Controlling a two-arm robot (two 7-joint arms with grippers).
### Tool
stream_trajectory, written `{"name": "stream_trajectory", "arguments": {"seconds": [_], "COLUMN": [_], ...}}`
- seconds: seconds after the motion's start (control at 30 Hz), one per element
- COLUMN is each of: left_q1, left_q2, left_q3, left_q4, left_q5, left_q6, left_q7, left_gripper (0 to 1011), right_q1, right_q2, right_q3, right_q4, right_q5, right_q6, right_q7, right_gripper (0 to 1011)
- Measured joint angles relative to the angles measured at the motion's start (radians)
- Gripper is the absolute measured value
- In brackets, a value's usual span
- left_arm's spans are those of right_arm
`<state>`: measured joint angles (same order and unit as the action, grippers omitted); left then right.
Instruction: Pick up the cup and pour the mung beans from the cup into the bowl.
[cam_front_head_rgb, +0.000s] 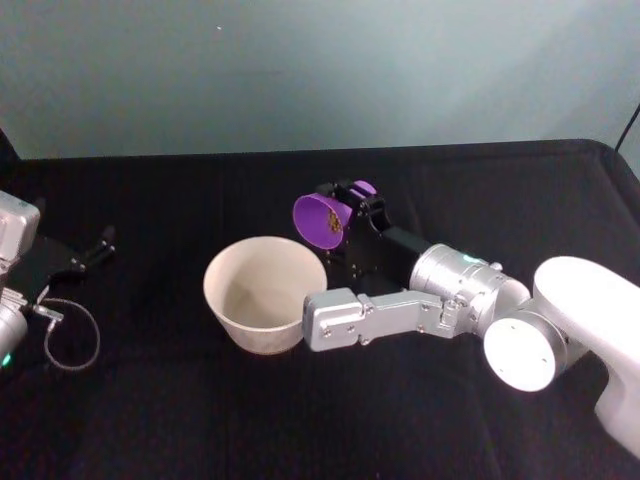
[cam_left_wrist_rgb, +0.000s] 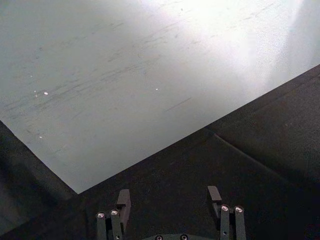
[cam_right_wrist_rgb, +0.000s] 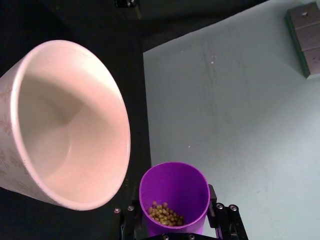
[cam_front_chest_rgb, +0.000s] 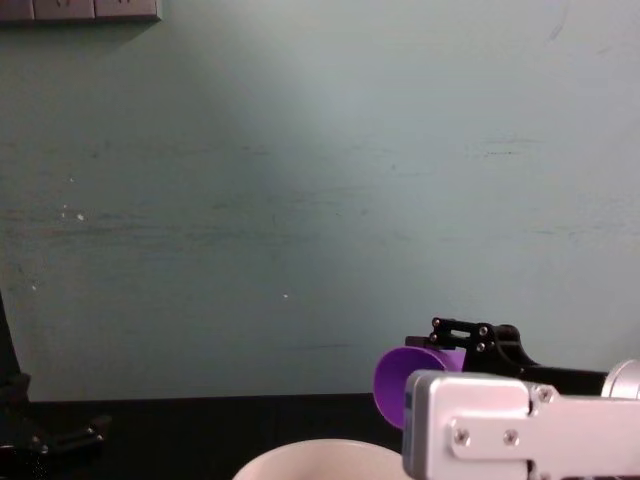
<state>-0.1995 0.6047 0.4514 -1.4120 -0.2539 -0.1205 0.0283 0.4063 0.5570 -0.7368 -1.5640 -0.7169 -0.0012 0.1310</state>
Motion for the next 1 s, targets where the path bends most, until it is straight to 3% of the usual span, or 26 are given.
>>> {"name": "stream_trajectory", "arguments": {"seconds": [0.13,0.67,1.0], "left_q1": [0.0,0.0,0.0], "left_q2": [0.0,0.0,0.0], "left_q3": [0.0,0.0,0.0], "left_q4": [0.0,0.0,0.0], "left_q5": [0.0,0.0,0.0], "left_q6": [0.0,0.0,0.0], "left_q7": [0.0,0.0,0.0], "left_gripper": [1000,1000,1000], "right_q1": [-0.001,-0.009,-0.018], "right_q2": [-0.001,-0.001,-0.002], "right_q3": [-0.005,-0.035,-0.035], "right_q4": [-0.002,-0.005,-0.003], "right_q5": [-0.03,-0.222,-0.295], "right_q6": [0.0,-0.001,0.0], "right_q7": [-0.004,-0.078,-0.105], "right_gripper": [729,729,729]}}
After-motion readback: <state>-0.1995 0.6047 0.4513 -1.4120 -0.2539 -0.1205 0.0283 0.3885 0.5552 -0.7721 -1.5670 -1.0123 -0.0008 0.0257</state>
